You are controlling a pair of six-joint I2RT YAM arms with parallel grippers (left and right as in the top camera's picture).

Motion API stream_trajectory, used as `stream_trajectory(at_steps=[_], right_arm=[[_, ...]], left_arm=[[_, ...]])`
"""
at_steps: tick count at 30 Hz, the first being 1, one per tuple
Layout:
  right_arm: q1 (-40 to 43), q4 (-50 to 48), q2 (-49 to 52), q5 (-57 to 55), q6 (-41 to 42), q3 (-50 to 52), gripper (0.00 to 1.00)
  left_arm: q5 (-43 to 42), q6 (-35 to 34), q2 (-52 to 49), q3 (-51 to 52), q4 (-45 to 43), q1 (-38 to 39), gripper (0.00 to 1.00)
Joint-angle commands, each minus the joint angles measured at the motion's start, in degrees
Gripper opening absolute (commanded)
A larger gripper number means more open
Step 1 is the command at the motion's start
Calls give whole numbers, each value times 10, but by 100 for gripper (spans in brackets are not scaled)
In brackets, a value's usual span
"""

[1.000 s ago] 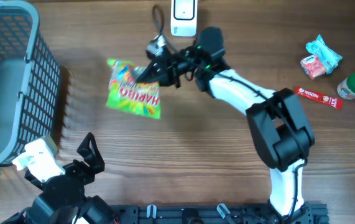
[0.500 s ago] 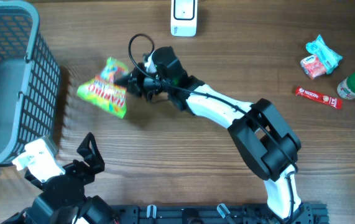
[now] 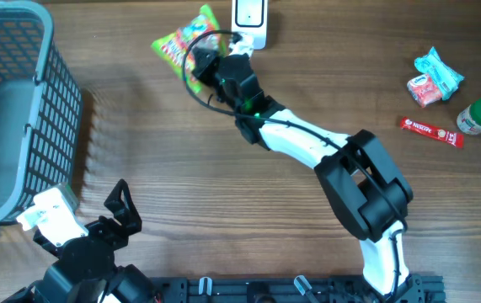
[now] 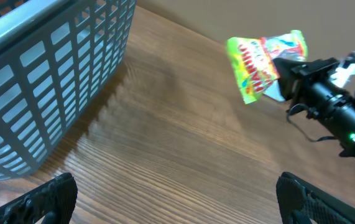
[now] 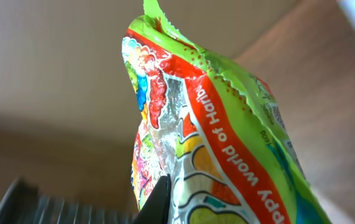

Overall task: Scan the item barcode
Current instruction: 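Hold the Haribo bag in front of the white scanner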

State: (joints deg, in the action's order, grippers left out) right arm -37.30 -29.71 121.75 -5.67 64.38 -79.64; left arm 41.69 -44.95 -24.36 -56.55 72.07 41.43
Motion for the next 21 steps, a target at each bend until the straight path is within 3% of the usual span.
stream_trajectory(at_steps=[1, 12, 21], right_arm=[[59, -11, 14, -19, 28, -44, 4], [137, -64, 190, 126, 133, -255, 4], [136, -89, 232, 143, 200, -271, 4]], left_arm=[[1, -7, 2, 1, 0, -3, 100], [1, -7, 2, 1, 0, -3, 100], [1, -7, 2, 1, 0, -3, 100]])
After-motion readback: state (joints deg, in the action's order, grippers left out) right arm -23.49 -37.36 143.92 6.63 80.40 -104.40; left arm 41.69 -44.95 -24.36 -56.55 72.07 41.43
